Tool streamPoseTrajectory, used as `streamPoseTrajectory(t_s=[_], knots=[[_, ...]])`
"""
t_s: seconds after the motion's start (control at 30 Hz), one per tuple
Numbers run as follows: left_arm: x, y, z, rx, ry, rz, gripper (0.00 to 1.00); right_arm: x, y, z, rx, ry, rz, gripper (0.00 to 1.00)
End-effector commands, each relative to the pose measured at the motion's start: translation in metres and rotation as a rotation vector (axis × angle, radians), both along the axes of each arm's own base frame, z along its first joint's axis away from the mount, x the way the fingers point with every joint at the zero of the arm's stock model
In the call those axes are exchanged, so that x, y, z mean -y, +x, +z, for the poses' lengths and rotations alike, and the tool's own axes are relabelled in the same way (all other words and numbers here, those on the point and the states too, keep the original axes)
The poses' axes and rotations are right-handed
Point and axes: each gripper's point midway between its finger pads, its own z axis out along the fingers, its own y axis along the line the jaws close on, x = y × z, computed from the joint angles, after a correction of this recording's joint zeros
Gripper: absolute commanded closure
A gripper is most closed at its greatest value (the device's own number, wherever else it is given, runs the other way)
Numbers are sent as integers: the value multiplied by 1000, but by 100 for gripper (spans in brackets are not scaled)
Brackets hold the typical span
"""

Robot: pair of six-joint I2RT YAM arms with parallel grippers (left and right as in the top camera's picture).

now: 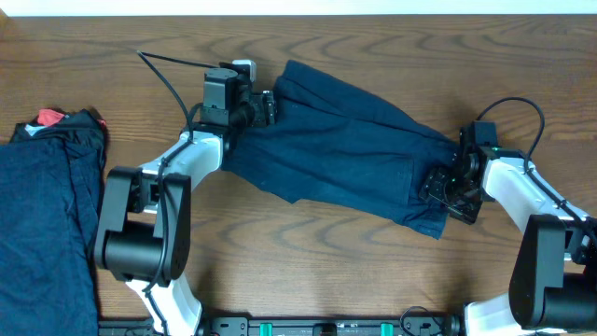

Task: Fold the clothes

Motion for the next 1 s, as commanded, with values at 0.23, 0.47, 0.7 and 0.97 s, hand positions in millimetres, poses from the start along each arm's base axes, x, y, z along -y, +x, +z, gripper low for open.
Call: streamPoseTrajectory(t_s=[0.23,0.47,0.7,0.97], knots=[[4,-1,-46,-76,8,-20,34,-2,-7,-3,-23,0,12,14],[9,12,-30,-34,-26,-12,94,-2,-10,-3,-33,0,27,28],[17,17,9,30,-86,-28,94,-1,-10,-3,-30,-4,47,22],[31,26,70,188,-121,-80,94,0,-7,-3,-15,-13,53,22]])
